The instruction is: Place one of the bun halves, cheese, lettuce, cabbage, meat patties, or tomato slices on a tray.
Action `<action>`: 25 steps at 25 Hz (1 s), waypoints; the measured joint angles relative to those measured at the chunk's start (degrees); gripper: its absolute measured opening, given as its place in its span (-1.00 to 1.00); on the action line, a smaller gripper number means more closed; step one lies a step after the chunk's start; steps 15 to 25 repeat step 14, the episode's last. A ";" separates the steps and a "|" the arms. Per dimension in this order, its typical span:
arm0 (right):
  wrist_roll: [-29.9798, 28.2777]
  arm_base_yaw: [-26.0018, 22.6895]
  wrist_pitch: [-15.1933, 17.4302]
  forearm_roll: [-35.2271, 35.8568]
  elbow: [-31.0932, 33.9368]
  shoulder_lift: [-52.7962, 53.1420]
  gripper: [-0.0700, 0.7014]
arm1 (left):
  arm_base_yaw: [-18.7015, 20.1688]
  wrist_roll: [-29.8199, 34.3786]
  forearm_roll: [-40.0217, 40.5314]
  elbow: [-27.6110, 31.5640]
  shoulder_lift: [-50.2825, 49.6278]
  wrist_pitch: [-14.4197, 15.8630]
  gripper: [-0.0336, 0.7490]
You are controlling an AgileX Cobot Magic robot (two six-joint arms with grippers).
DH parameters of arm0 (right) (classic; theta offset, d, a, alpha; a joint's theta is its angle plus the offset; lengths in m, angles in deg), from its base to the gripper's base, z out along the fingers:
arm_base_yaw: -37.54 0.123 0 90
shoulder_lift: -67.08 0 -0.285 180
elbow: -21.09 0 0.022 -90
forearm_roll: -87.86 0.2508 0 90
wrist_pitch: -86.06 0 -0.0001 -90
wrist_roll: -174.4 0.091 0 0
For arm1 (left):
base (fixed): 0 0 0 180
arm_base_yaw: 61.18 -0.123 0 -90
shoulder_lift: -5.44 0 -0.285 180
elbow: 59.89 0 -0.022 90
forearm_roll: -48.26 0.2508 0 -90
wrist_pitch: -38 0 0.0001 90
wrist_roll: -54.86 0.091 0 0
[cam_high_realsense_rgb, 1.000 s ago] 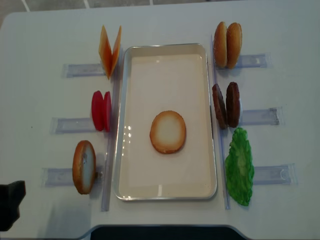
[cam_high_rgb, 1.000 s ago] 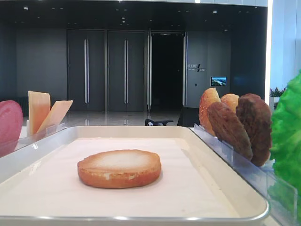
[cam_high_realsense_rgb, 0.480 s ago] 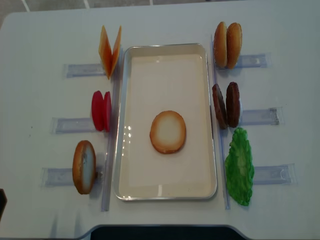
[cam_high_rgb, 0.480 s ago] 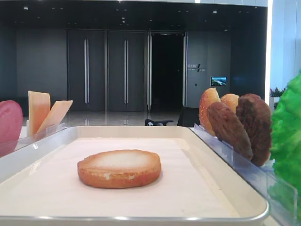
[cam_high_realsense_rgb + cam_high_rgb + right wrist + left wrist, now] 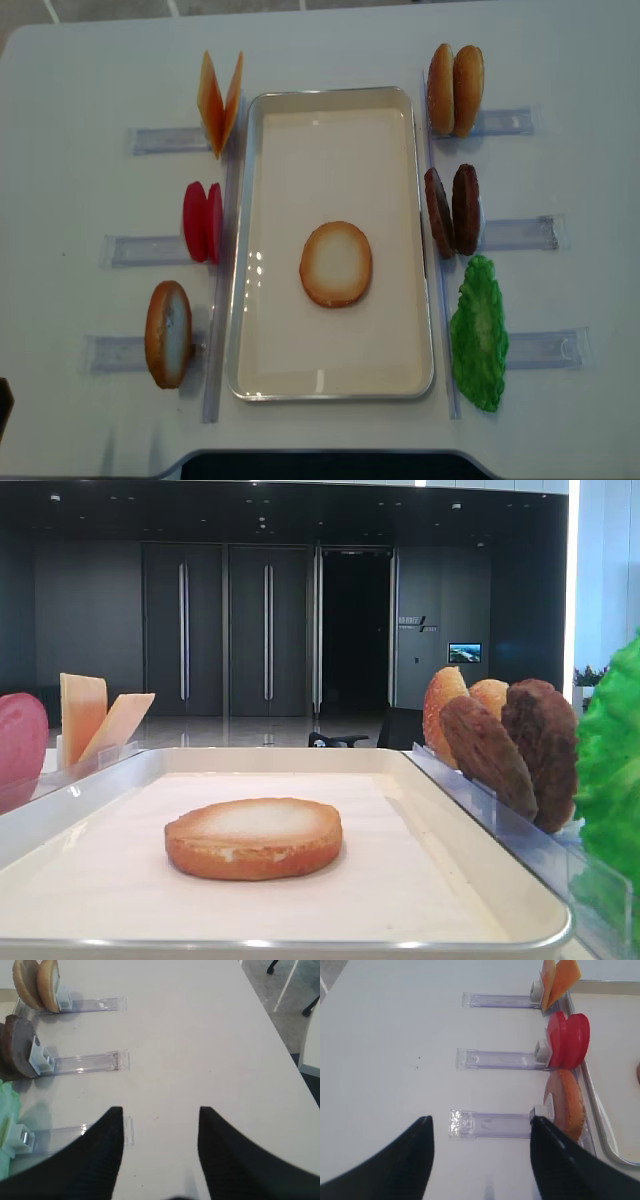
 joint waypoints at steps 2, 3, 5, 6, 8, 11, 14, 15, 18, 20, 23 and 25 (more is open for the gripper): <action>0.00 0.00 0.00 0.00 0.00 0.00 0.11 | 0.00 0.00 0.00 0.00 0.00 0.00 0.27; 0.00 0.00 0.00 0.00 0.00 0.00 0.11 | 0.00 0.00 0.00 0.00 0.00 0.00 0.27; 0.00 0.00 0.00 0.00 0.00 0.00 0.11 | 0.00 0.00 0.00 0.00 0.00 0.00 0.27; 0.00 0.00 0.00 0.00 0.00 0.00 0.11 | 0.00 0.00 0.00 0.00 0.00 0.00 0.26; 0.00 0.00 0.00 0.00 0.00 0.00 0.11 | 0.00 0.00 0.00 0.00 0.00 0.00 0.25; 0.00 0.00 0.00 0.00 0.00 0.00 0.11 | 0.00 0.00 0.00 0.00 0.00 0.00 0.21; 0.00 0.00 0.00 0.00 0.00 0.00 0.11 | 0.00 0.00 0.00 0.00 0.00 0.00 0.17; 0.00 0.00 0.00 0.00 0.00 0.00 0.11 | 0.00 0.00 0.00 0.00 0.00 0.00 0.17; 0.00 0.00 0.00 0.00 0.00 0.00 0.11 | 0.00 0.00 0.00 0.00 0.00 0.00 0.17; 0.00 0.00 0.00 0.00 0.00 0.00 0.11 | 0.00 0.00 0.00 0.00 0.00 0.00 0.17; 0.00 0.00 0.00 0.00 0.00 0.00 0.11 | 0.00 0.00 0.00 0.00 0.00 0.00 0.17; 0.00 0.00 0.00 0.00 0.00 0.00 0.11 | 0.00 0.00 0.00 0.00 0.00 0.00 0.17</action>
